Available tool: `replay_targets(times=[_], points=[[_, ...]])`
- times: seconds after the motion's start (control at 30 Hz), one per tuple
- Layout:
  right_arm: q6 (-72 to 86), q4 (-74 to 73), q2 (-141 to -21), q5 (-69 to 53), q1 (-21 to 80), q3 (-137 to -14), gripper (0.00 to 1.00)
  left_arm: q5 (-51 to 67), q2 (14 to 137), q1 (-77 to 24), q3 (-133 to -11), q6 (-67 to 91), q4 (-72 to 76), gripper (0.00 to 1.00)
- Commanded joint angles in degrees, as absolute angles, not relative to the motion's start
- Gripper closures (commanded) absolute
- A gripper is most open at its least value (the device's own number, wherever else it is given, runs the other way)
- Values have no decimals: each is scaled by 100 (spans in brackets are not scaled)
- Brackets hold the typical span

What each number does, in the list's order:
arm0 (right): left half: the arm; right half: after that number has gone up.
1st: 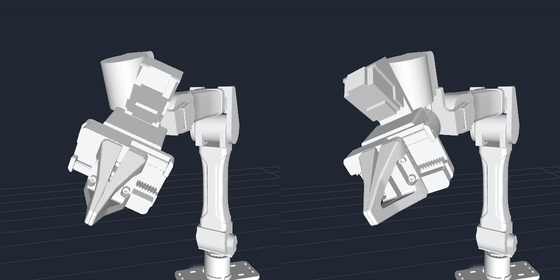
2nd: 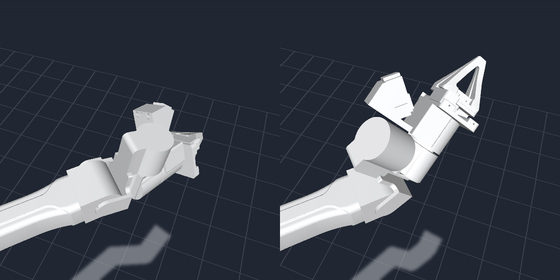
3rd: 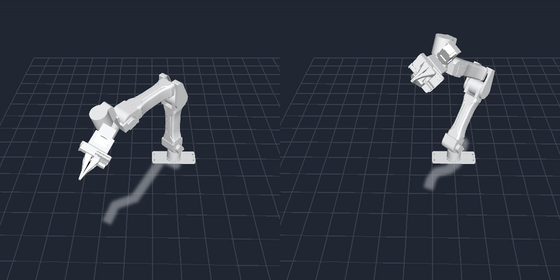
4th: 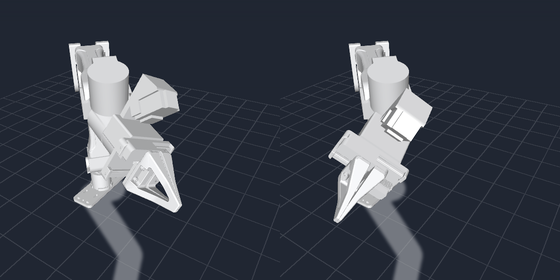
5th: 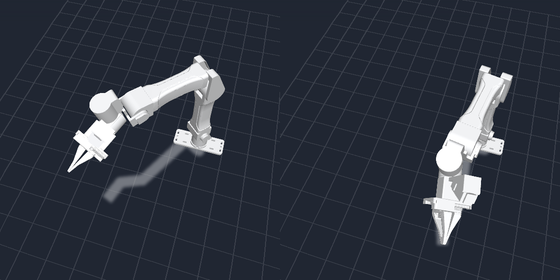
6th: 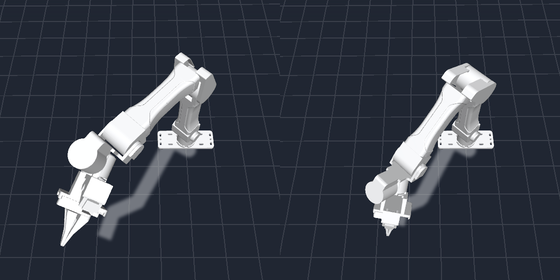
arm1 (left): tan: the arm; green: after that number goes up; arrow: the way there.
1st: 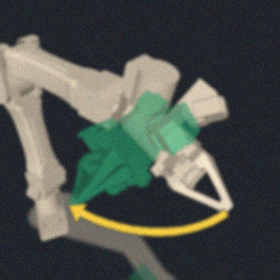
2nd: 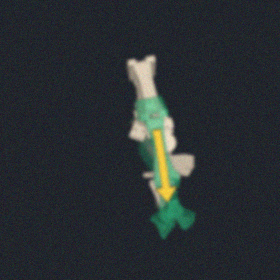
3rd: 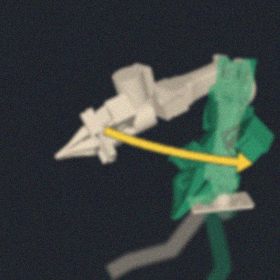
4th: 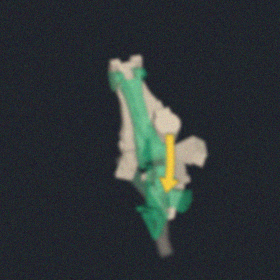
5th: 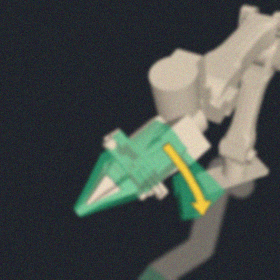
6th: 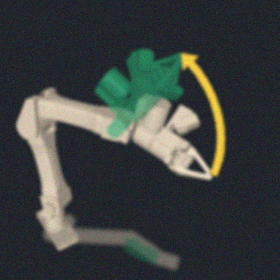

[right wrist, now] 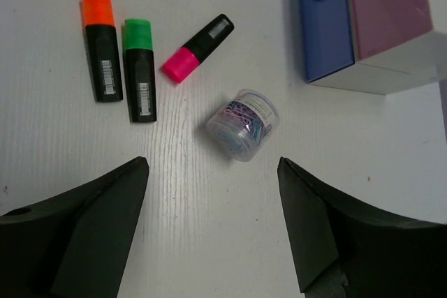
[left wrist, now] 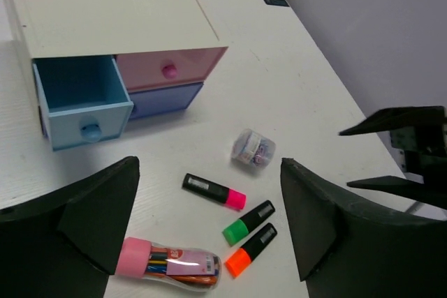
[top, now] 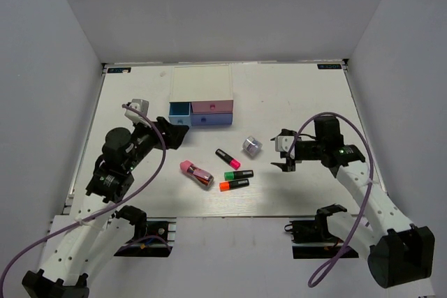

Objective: Sort the stationery into containers
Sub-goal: Grab a piece of stationery with the right arm

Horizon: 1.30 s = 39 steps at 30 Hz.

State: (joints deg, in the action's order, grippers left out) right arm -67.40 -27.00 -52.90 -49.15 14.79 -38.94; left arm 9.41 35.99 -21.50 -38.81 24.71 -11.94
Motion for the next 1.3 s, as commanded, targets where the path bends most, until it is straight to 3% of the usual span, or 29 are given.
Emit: replay_targets(times=[0.0, 0.03, 0.5, 0.63, 1.03, 1.13, 1.27], points=[[-8050, -3076, -5703, -5160, 1538, -4244, 18, 1406, 3516, -2127, -3867, 2399, -1134, 7], [-8155, -3050, -6026, -5124, 1555, -4376, 17, 1467, 3516, -2127, -3867, 2399, -1134, 0], [-9183, -3530, -8155, -4361, 2109, -5861, 13, 1248, 2848, -2127, -3762, 2505, -1380, 0], [-9369, -3867, -8848, -4044, 2321, -6371, 17, 1248, 2725, -2127, -3762, 2505, -1380, 0], [-9642, -4105, -9852, -3244, 2759, -6961, 17, 1354, 2672, -2127, -3762, 2505, -1380, 0], [-9677, -3956, -9940, -3173, 2795, -6935, 10, 1354, 2672, -2127, -3762, 2505, -1380, 0], [-9721, -3911, -10098, -3085, 2821, -7074, 10, 1354, 2672, -2074, -3762, 2505, -1380, 0]])
